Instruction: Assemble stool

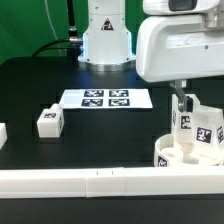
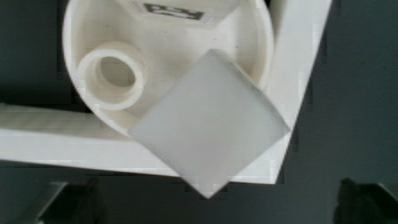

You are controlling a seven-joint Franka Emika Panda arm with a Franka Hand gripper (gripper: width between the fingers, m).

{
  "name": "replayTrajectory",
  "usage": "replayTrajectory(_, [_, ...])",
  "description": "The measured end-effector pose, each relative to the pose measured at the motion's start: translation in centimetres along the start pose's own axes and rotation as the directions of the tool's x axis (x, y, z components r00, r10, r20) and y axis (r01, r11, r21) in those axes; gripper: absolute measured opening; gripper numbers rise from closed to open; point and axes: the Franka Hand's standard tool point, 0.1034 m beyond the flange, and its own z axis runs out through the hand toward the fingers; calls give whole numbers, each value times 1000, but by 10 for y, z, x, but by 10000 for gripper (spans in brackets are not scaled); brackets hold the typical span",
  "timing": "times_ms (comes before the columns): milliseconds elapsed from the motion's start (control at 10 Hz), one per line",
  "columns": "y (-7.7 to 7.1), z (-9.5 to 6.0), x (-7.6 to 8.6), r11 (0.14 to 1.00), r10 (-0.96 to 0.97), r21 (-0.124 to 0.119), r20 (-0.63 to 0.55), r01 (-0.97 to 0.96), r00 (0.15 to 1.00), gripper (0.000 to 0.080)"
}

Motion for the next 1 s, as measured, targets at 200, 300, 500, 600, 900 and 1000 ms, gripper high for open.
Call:
replayTrajectory(200, [-4,0,-2,999,-51,-5,-12,51,999,649])
replayTrajectory(300, [0,0,-2,994,-110,-16,-8,110,994,649])
replayTrajectory(500, [3,1,-3,976,-215,-31,0,215,977,649])
replayTrajectory(600, [3,3,-6,958,-284,-34,7,284,959,649])
replayTrajectory(900, [-3,7,-7,899,-435,-38,18,436,900,649])
replayTrajectory(1000, [-5,9,-8,892,-449,-36,23,450,893,649])
